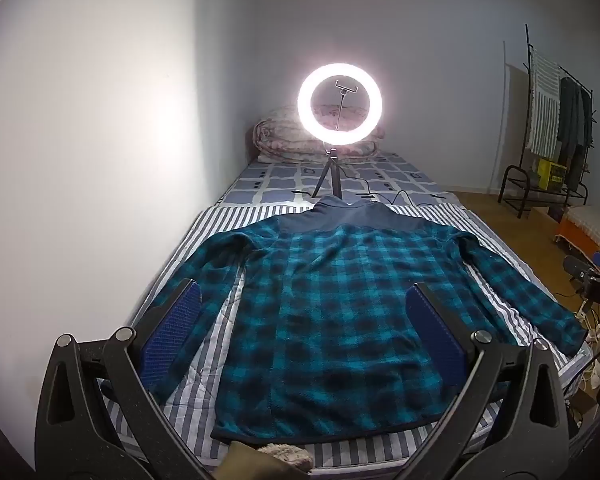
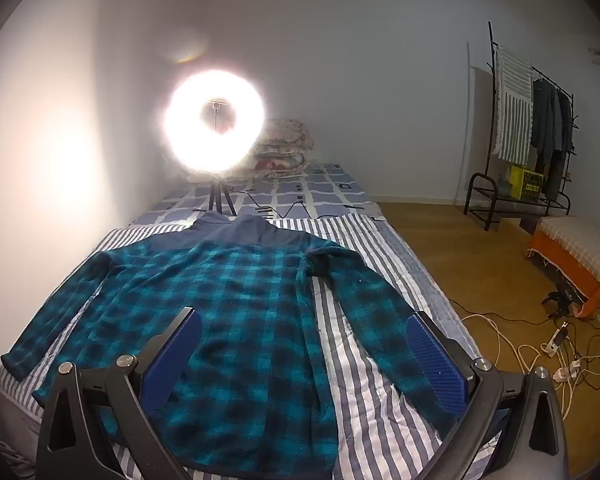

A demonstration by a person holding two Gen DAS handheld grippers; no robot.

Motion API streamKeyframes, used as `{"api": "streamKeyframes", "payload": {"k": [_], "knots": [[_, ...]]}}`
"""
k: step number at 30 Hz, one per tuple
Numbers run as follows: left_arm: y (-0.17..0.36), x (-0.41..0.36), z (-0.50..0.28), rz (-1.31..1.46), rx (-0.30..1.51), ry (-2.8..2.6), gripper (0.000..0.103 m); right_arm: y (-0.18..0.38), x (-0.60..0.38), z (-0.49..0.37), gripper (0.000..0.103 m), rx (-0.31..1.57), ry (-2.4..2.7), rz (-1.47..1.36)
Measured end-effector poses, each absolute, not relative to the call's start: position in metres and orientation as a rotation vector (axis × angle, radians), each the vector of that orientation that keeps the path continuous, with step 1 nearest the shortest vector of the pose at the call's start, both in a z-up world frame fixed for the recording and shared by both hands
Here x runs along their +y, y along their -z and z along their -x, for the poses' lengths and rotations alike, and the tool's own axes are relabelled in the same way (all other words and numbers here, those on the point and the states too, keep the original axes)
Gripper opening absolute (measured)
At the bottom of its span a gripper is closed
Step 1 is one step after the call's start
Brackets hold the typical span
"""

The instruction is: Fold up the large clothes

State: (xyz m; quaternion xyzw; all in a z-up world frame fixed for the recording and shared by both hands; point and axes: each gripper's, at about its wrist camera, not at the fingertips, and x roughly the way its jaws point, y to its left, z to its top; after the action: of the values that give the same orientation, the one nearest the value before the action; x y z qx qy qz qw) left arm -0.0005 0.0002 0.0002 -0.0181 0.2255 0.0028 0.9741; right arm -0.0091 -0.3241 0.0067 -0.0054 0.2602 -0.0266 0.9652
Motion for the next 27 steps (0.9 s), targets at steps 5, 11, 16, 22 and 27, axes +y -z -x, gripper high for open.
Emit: {"api": "streamKeyframes", "payload": {"k": [5,11,16,22,27], "knots": [[-0.0001,-0.0003,0.0012,0.018,0.452,-0.018,0.103,-0.0056,-0.3249,0.0090,0.103,0.525,0.061,0.015],[-0.0023,-0.0027,0.0082,0.010,0.447,-0.026,0.103,-0.0060,-0.3258,0.0077,0.103,0.526,0.063,0.017],[-0.0002,-0.0029,0.0060,0.011,0.449,-0.027,0.103,-0.0093,-0.3208,0.0101,0.103,0.521,0.070,0.032],[0.0042,-0.0005,0.0032,0.016,0.447,-0.024,0.103,-0.0074,-0.3191,0.0102,0.103,0.520,0.078,0.040],[0.0033,0.0006,0.0029,0.017,0.443,-0.026,0.103,-0.0068,-0.3173,0.0096,0.103,0.520,0.094,0.042]]}}
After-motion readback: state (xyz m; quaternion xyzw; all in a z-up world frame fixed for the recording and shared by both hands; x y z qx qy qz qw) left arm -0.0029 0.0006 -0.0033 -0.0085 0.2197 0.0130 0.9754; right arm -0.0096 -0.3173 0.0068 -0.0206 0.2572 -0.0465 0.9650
